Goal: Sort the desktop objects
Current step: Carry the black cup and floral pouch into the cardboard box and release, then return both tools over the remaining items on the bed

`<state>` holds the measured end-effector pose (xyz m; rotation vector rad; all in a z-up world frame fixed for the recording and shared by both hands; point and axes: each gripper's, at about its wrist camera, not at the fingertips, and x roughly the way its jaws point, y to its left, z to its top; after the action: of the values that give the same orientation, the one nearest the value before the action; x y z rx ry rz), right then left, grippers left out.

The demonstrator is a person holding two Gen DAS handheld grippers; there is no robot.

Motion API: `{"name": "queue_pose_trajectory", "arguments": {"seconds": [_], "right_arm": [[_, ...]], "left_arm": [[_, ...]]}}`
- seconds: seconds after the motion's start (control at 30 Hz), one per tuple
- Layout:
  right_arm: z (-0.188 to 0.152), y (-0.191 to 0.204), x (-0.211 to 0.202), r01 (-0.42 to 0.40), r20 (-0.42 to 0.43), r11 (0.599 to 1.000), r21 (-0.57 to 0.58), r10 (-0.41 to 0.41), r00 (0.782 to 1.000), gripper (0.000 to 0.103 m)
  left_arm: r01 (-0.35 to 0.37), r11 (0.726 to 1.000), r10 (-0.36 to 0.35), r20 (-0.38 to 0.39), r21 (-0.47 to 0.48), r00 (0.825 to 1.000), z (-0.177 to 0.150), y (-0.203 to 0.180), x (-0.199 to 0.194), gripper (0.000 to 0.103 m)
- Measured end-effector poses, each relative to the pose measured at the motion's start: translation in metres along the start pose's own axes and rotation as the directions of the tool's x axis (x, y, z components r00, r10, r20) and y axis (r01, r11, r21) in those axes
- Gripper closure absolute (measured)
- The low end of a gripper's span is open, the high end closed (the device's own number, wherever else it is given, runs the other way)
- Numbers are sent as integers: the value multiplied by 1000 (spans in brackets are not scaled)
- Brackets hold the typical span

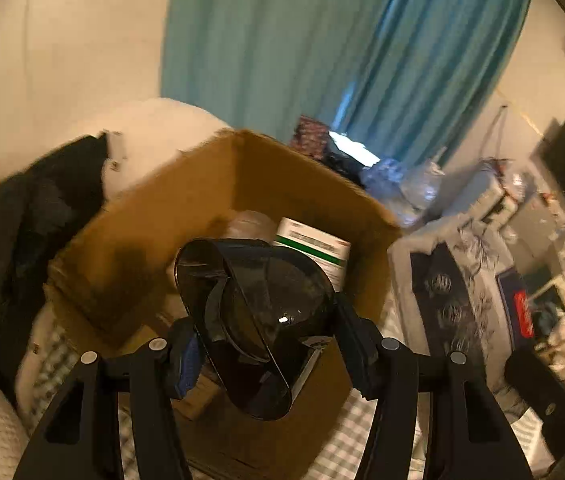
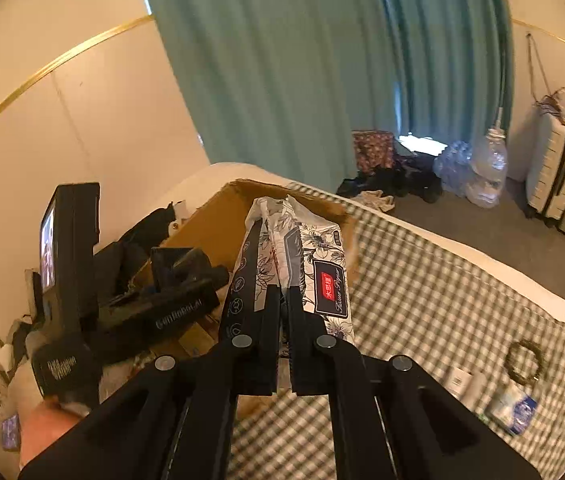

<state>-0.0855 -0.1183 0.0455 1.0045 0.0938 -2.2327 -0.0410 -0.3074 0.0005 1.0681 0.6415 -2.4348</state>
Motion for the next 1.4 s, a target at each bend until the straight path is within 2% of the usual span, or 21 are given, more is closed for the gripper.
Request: {"name": "queue_pose_trajectory", "arguments": {"seconds": [0.1, 0.2, 0.23, 0.27, 0.3, 0.33, 0.37, 0.43, 0.5, 0.63, 0.73, 0.83, 0.97, 1.03, 1.07, 1.13, 1.17, 1.23, 1.3, 1.33, 1.4], "right_arm": [[10, 8, 25, 10, -18, 1000, -18, -10, 1000, 100], [18, 12, 46, 8, -33, 1000, -5, -8, 999, 99], [21, 12, 51, -2, -32, 1000, 0, 2, 999, 94], [24, 15, 53, -4, -23, 1000, 3, 4, 1000, 84], [28, 14, 55, 12, -5, 1000, 8, -12, 1000, 46], [28, 13, 51, 34, 17, 999, 11, -34, 999, 13], [28, 11, 44, 65, 63, 998, 17, -66, 996, 12], [29, 4, 23, 59, 161, 998, 26, -62, 985, 12], [29, -8, 7, 67, 208, 996, 55, -77, 975, 12], [13, -39, -35, 158, 251, 983, 91, -177, 952, 11], [-8, -67, -64, 219, 232, 970, 108, -239, 943, 11], [-34, -102, -98, 317, 191, 936, 154, -343, 920, 11], [-72, -154, -146, 384, 119, 884, 267, -426, 897, 11], [-92, -187, -176, 412, 80, 850, 330, -459, 885, 11], [-102, -197, -188, 434, 72, 830, 351, -486, 871, 11], [-129, -218, -213, 501, 51, 767, 401, -564, 824, 11], [-143, -227, -221, 513, 31, 745, 426, -579, 815, 11], [-172, -253, -237, 503, -6, 704, 500, -579, 815, 11], [-190, -280, -243, 468, -34, 689, 553, -542, 839, 11], [-199, -298, -241, 463, -71, 671, 579, -524, 848, 11], [-215, -322, -236, 483, -139, 631, 606, -515, 846, 11]], "left_arm": [[-83, 997, 83, 9, -3, 996, 3, 10, 10, 44], [-132, 991, 132, 2, -33, 991, 4, 19, 20, 42], [-155, 987, 156, 6, -39, 988, 4, 22, 23, 30], [-181, 982, 181, 7, -48, 983, 5, 25, 25, 3], [-210, 975, 211, 3, -69, 978, 4, 30, 28, 0], [-217, 973, 218, 1, -83, 976, 5, 33, 29, 0], [-223, 970, 224, 2, -93, 975, 4, 35, 30, 0], [-255, 962, 258, 24, -97, 966, 4, 38, 29, 0], [-265, 960, 270, 44, -86, 962, 5, 35, 28, 0], [-198, 978, 203, 76, -65, 976, 4, 18, 18, 0], [-137, 991, 135, 92, 7, 987, 0, -10, 10, 0], [-61, 996, 55, 96, 66, 994, -12, -45, -6, 0], [55, 984, -68, 72, 171, 995, -39, -99, -28, 0], [105, 963, -113, 17, 249, 993, -60, -129, -35, 0], [132, 950, -134, -15, 284, 991, -71, -141, -35, 0], [189, 911, -168, -90, 366, 982, -100, -168, -38, 0], [202, 893, -172, -110, 401, 979, -112, -178, -40, 0], [236, 842, -179, -161, 484, 971, -140, -197, -43, 0], [242, 809, -166, -187, 535, 968, -162, -210, -45, 0], [251, 784, -158, -209, 568, 965, -175, -218, -47, 0], [267, 733, -135, -252, 626, 958, -195, -231, -46, 0]]}}
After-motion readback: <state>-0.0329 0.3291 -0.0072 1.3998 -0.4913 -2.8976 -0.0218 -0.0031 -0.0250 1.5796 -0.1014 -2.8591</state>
